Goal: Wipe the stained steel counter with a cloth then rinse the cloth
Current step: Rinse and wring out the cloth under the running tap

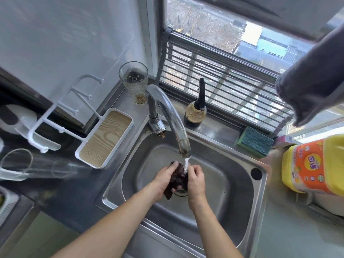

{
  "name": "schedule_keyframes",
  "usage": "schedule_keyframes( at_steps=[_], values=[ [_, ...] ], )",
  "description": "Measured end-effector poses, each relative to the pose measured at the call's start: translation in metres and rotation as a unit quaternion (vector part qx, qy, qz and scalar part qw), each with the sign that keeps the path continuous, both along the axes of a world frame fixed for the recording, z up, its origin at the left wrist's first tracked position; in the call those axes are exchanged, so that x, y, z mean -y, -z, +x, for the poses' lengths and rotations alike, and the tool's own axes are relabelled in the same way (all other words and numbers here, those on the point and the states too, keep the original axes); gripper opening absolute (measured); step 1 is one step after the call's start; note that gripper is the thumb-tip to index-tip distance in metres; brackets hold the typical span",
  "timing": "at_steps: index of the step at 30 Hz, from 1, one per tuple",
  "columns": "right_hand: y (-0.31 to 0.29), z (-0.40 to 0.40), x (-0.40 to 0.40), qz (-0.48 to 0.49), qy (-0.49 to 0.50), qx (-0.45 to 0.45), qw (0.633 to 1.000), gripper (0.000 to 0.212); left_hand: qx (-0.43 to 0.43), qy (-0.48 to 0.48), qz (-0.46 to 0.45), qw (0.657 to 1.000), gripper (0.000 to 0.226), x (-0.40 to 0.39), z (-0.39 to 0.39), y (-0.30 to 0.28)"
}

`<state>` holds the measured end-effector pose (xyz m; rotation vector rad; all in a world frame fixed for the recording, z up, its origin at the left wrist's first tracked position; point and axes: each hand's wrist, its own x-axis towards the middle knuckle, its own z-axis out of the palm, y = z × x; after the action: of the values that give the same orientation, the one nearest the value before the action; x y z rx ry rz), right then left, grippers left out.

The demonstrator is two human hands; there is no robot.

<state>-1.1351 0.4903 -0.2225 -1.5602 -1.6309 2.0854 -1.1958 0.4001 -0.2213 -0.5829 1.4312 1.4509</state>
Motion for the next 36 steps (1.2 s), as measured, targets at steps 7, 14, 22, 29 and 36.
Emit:
schedule_keyframes(
  at_steps=[7, 14, 22, 29, 36],
  values=[
    [-0.005, -0.012, 0.020, -0.005, -0.055, -0.013, 0.998, 0.057, 0.089, -0.163, 0.092, 0.978, 0.066, -0.025, -0.005, -0.011],
    [0.004, -0.009, 0.012, 0.075, 0.036, 0.052, 0.995, 0.033, 0.058, -0.127, 0.093, 0.986, 0.053, -0.034, -0.006, -0.007],
    [0.000, -0.019, -0.003, 0.070, 0.051, 0.085, 0.993, 0.033, -0.047, -0.070, 0.083, 0.993, 0.021, -0.033, 0.008, 0.000],
    [-0.015, -0.015, 0.007, 0.135, 0.121, 0.092, 0.979, 0.035, -0.134, -0.106, -0.164, 0.972, 0.029, -0.035, -0.005, 0.007],
    [-0.016, -0.017, 0.019, 0.173, 0.019, 0.089, 0.981, 0.018, 0.060, -0.080, -0.016, 0.995, 0.043, -0.048, -0.011, 0.005]
  ],
)
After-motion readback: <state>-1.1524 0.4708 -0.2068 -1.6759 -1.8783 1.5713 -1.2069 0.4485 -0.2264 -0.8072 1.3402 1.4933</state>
